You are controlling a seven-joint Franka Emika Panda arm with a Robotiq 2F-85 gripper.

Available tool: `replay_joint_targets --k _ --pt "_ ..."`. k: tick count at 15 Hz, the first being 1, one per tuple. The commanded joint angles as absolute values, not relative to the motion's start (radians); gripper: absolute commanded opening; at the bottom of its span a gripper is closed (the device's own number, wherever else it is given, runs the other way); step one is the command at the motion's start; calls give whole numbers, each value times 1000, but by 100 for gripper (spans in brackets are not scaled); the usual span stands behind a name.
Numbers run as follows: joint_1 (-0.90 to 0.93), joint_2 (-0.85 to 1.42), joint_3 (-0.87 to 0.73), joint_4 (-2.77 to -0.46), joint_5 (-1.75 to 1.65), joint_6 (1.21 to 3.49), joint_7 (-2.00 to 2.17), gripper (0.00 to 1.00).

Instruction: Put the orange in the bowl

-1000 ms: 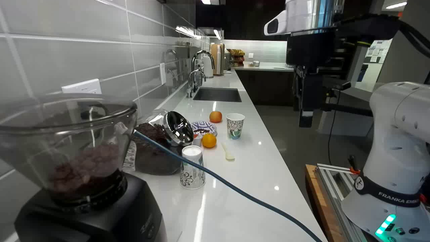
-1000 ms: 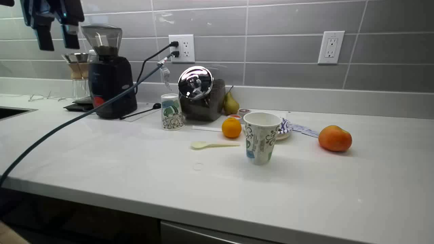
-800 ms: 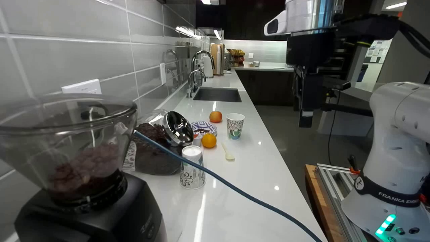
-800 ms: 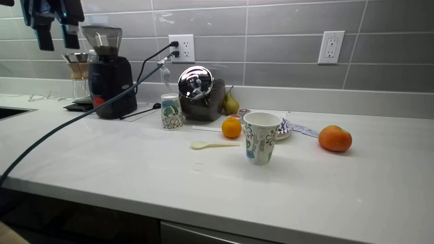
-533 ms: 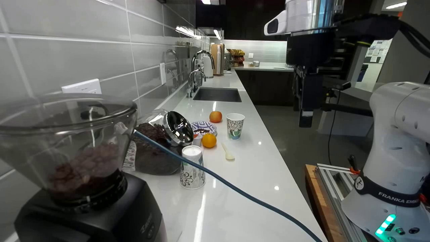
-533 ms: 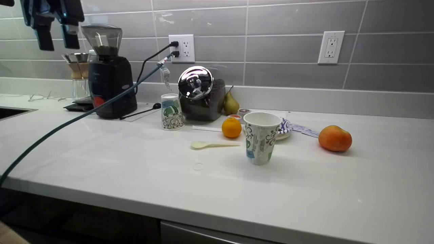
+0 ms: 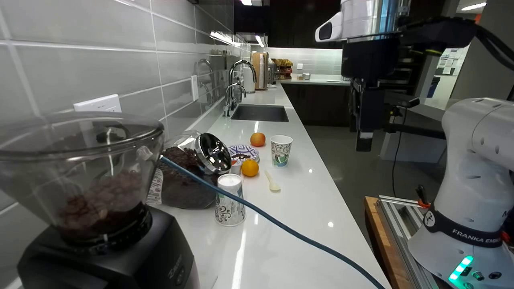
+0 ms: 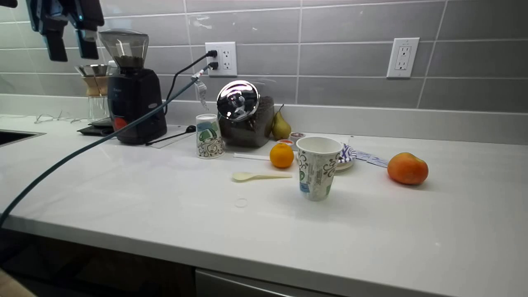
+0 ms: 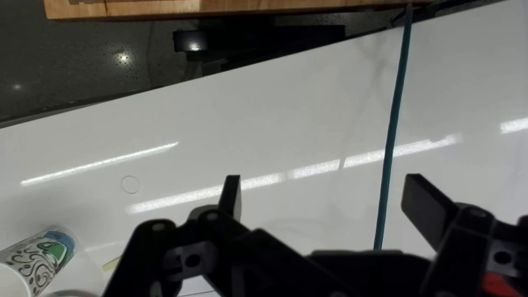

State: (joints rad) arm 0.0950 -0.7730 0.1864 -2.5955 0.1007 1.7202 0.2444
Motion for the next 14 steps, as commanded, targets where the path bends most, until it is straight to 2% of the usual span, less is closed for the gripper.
replay_joint_targets --k 1,8,14 --pt "62 -797 143 -2590 66 1750 208 100" --pt "-31 -750 -18 -2561 -1 1927 88 100" --pt "-104 -566 -95 -2567 -41 2312 24 100"
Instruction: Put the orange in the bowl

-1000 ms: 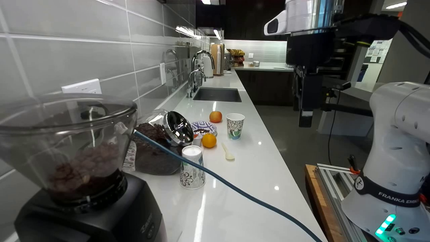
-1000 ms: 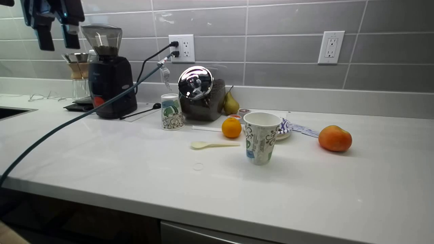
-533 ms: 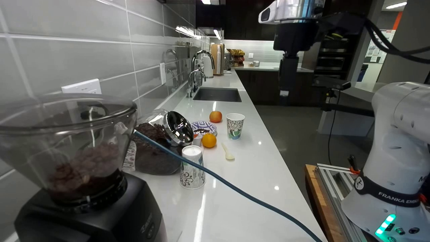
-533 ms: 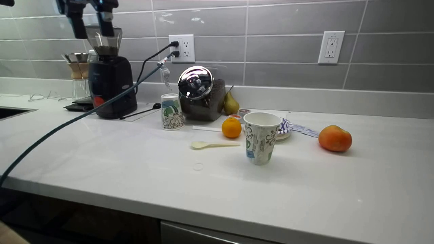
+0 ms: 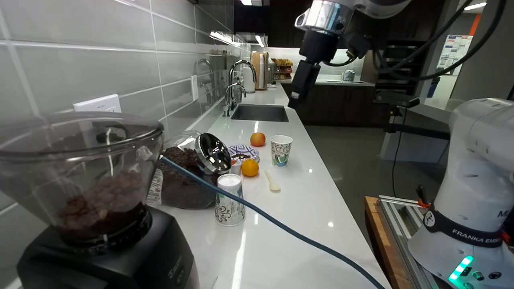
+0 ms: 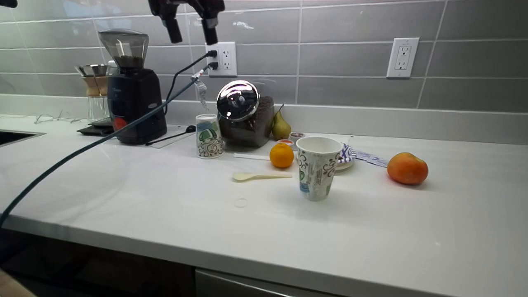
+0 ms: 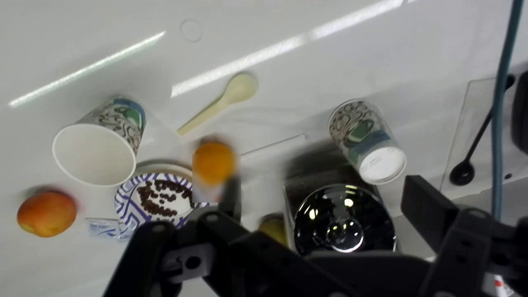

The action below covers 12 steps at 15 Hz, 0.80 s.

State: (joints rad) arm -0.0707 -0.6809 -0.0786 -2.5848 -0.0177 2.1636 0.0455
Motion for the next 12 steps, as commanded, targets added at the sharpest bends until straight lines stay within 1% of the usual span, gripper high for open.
replay_joint_targets --k 1,3,7,8,9,10,12 --pt "-113 -529 -101 -2567 -38 2364 32 100" --pt "-127 -441 -102 -2561 -40 2446 36 100" --pt "-122 -275 -107 -2523 -20 2526 36 100" --pt "-122 -233 -110 -2503 -19 2514 32 100" --pt "-119 -197 -120 -2464 -9 2415 11 100" --pt "-124 -291 -105 -2547 -23 2489 38 100" --pt "-123 -227 -110 -2509 -24 2455 36 100"
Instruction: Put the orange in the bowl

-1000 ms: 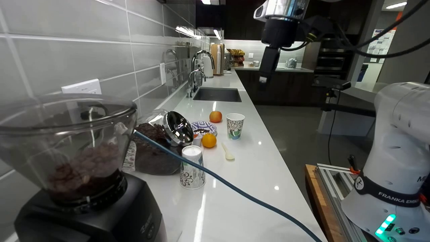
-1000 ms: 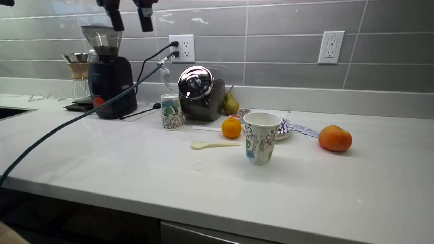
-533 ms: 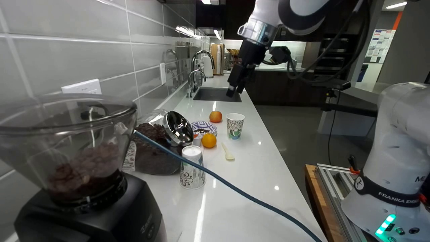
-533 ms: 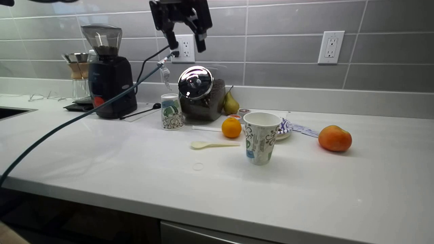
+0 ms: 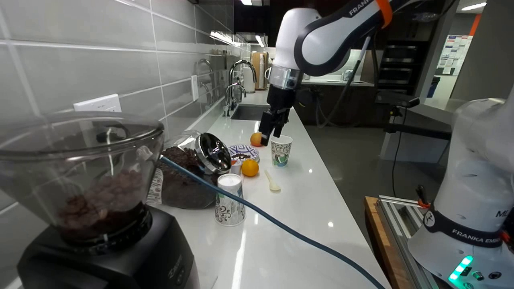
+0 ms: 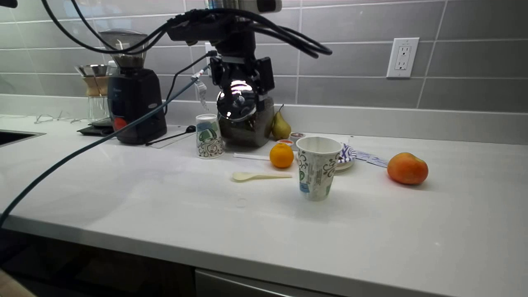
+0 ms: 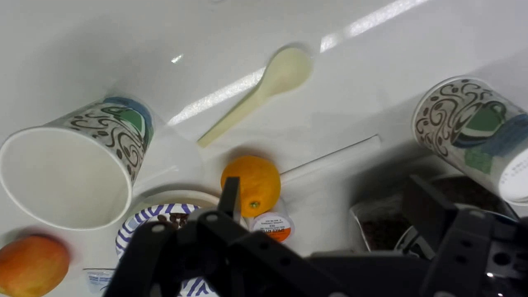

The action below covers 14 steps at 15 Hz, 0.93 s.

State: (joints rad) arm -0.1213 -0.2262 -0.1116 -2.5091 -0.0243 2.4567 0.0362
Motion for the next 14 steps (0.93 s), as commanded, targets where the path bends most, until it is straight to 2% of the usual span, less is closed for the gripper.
replay_joint_targets --k 1,14 --pt "-123 -210 -111 -2496 -24 2450 34 100" --pt "-142 -62 -178 -2476 17 2666 -135 100"
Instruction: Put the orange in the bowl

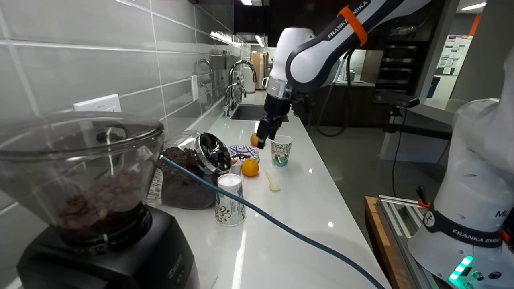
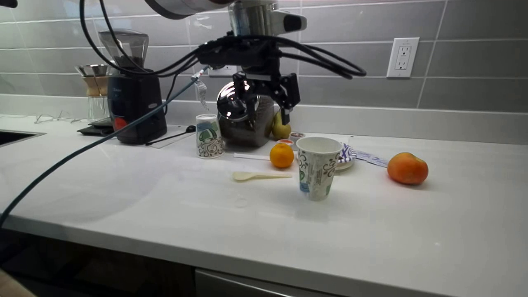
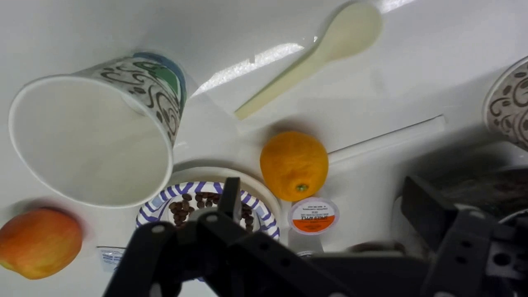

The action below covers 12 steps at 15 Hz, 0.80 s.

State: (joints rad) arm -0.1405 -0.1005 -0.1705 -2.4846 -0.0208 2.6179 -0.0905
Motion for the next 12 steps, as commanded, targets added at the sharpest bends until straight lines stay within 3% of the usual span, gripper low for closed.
replay_joint_targets --k 1,12 --pt "-138 -54 -179 -2475 43 2669 -151 100" --pt "-152 31 -175 -2441 143 2702 -249 100"
